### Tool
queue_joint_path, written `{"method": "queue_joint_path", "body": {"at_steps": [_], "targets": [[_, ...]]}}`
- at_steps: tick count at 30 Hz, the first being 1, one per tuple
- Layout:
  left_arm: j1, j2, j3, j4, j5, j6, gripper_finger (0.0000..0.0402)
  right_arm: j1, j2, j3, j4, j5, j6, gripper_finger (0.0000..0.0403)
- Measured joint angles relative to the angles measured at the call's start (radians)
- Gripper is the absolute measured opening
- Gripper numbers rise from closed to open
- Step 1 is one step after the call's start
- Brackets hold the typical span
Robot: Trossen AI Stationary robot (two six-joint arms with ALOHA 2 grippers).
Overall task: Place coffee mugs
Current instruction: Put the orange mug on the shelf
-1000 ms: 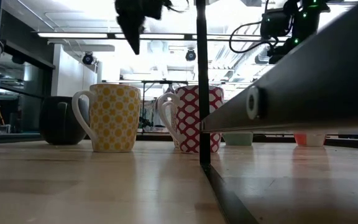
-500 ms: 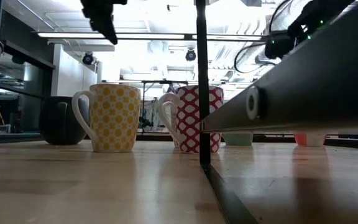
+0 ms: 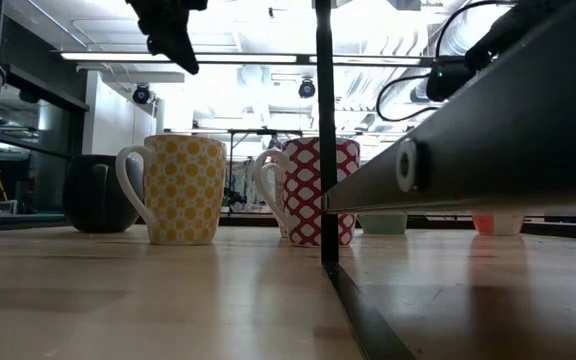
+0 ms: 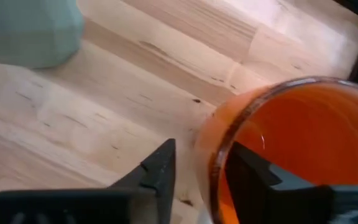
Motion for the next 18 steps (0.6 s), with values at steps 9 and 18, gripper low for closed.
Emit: {"method": "queue_joint_path", "body": {"at_steps": [9,18], "targets": [[-0.05,0.0,0.0,0.028,-0.001,-0.028,0.0047,0.002,0.0,0.011,-0.014,-0.023,-0.061,0.0007],[-0.076,0.0,0.0,0.047,0.0,-0.027,0.0047,0.098,-0.073,0.217,-0.151,-0.026,-0.084,0.0003]]}}
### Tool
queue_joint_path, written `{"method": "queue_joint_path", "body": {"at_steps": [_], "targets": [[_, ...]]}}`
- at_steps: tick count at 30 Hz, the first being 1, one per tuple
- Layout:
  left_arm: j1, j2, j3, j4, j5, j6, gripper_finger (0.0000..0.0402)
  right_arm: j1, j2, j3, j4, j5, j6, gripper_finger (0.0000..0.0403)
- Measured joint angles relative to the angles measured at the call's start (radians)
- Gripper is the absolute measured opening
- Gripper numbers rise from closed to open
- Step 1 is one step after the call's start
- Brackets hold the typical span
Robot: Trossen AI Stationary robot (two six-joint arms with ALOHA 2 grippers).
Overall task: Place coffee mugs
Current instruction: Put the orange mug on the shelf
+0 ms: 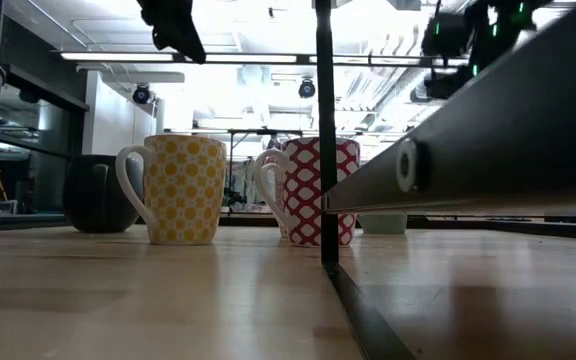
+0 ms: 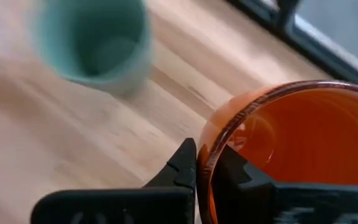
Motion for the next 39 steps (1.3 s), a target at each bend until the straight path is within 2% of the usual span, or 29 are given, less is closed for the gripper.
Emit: {"method": "queue_joint_path", "body": {"at_steps": [4,9,15,22,30,35,39], "targets": [[0.0,0.0,0.0,-0.001,-0.001,0.001,0.0047,0.111,-0.049,0.141,-0.137,-0.048,0.041,0.0002],[0.0,0.0,0.0,-0.001,-0.042,0.002,0.0047,0.328,-0.091,0.27,-0.246,-0.06,0.156,0.0001],[0.0,0.0,0.0,-0.001,-0.043,0.002,0.0047,0.633,-0.082,0.294,-0.271,-0.016,0.366,0.0001],[0.0,0.0,0.0,-0.002,-0.043,0.002,0.0047,0.929,0.019,0.292,-0.219,-0.009,0.569,0.0001],[0.0,0.0,0.0,-0.002,-0.044,0.002,0.0047,1.122,0.154,0.292,-0.198,-0.002,0.835,0.0],[0.0,0.0,0.0,-0.002,-0.044,0.027,0.0047,1.197,0.217,0.298,-0.169,0.017,0.981,0.0],[0.0,0.0,0.0,-0.002,-0.044,0.078,0.0047,1.244,0.254,0.352,-0.177,0.058,1.08,0.0]]}}
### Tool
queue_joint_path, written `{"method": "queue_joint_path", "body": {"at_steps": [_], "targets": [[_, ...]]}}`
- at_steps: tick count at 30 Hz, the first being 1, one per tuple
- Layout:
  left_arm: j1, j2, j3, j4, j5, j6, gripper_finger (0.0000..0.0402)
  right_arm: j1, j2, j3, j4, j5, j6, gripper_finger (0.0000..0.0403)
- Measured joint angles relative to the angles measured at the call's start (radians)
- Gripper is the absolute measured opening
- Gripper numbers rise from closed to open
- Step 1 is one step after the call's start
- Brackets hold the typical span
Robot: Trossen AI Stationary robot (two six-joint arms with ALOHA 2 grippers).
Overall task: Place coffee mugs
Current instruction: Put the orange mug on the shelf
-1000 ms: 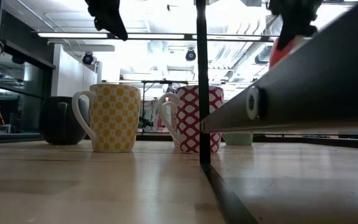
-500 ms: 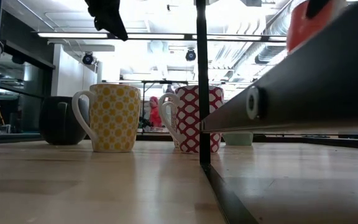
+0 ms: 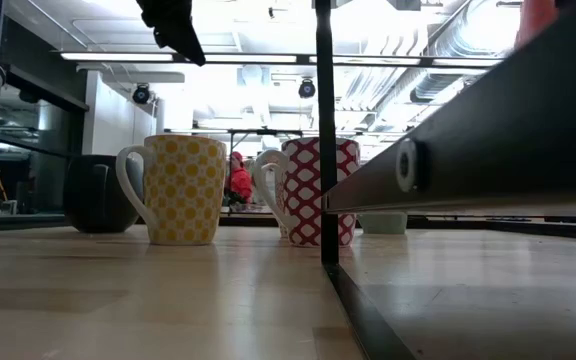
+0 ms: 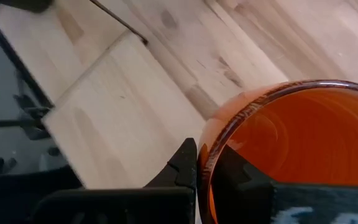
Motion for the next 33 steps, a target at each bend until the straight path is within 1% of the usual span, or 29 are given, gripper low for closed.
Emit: {"method": "queue_joint_path", "body": {"at_steps": [2,10,15,21,26,33], "targets": [[0.0,0.0,0.0,0.0,0.0,0.017,0.0047,0.019,0.023,0.035,-0.012,0.006,0.046,0.0],[0.0,0.0,0.0,0.0,0.0,0.063,0.0047,0.086,0.142,0.156,-0.156,-0.024,0.231,0.0],[0.0,0.0,0.0,0.0,0.0,0.069,0.0047,0.113,0.214,0.199,-0.155,-0.024,0.295,0.0],[0.0,0.0,0.0,0.0,0.0,0.074,0.0047,0.142,0.27,0.213,-0.164,-0.034,0.359,0.0],[0.0,0.0,0.0,0.0,0.001,0.086,0.0047,0.171,0.282,0.213,-0.206,-0.054,0.446,0.0],[0.0,0.0,0.0,0.0,0.003,0.1,0.0047,0.195,0.288,0.213,-0.224,-0.066,0.502,0.0]]}}
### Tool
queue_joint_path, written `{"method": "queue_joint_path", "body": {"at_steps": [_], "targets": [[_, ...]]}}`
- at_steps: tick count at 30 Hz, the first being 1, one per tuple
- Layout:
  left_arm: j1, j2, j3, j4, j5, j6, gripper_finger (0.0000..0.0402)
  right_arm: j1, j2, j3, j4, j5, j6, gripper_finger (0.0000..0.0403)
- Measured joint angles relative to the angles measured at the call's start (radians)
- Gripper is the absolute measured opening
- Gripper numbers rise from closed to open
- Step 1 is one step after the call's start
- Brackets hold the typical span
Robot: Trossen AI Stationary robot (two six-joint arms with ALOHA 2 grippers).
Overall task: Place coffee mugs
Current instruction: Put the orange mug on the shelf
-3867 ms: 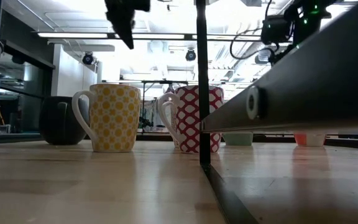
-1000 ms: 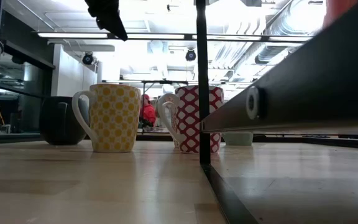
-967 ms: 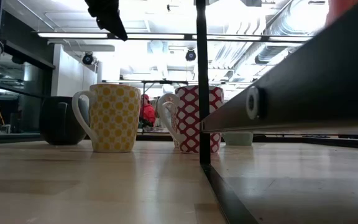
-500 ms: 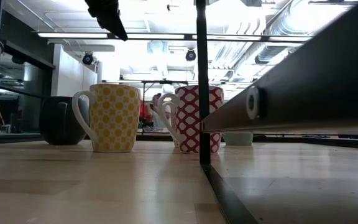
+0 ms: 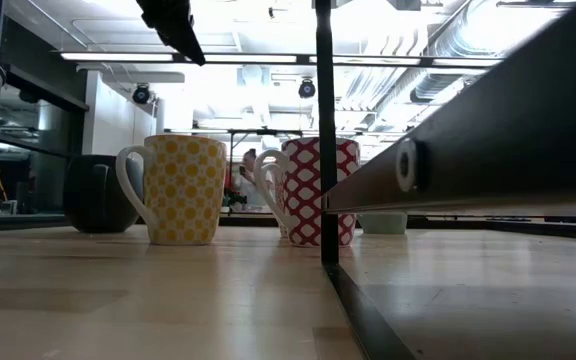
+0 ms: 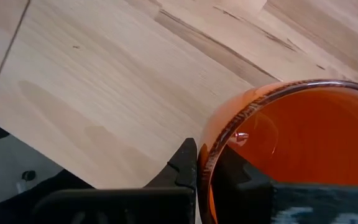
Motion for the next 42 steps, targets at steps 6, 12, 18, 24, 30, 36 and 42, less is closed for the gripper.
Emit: {"method": "queue_joint_path", "body": {"at_steps": [6,12,18,24,30,36,42], "targets": [[0.0,0.0,0.0,0.001,0.001,0.006,0.0047,0.003,0.039,0.0,-0.007,-0.007,-0.001,0.0],[0.0,0.0,0.0,0.003,0.001,0.014,0.0047,0.003,0.056,-0.001,-0.008,-0.014,-0.001,0.0],[0.0,0.0,0.0,0.004,0.001,0.014,0.0047,0.003,0.064,-0.001,-0.007,0.008,-0.004,0.0],[0.0,0.0,0.0,0.004,0.001,0.008,0.0047,0.003,0.089,-0.001,0.004,0.012,-0.018,0.0],[0.0,0.0,0.001,0.005,0.001,0.008,0.0047,0.004,0.093,-0.002,0.006,-0.005,-0.013,0.0],[0.0,0.0,0.001,0.005,0.001,0.007,0.0047,0.004,0.093,-0.002,0.006,-0.007,-0.03,0.0],[0.0,0.0,0.001,0.005,0.001,0.008,0.0047,0.004,0.096,-0.002,0.009,-0.007,-0.03,0.0]]}}
